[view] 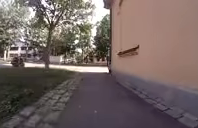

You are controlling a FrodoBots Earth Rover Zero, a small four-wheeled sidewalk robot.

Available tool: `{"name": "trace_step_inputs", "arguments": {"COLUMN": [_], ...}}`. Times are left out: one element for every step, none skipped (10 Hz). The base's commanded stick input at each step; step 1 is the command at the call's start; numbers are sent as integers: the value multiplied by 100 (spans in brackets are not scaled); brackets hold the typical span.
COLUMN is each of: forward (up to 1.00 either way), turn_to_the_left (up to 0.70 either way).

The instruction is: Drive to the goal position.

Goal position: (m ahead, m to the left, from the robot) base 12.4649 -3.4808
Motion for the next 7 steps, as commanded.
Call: {"name": "trace_step_inputs", "arguments": {"forward": [44,44,44,44,44,44,44], "turn_to_the_left": [5,5,5,5,5,5,5]}}
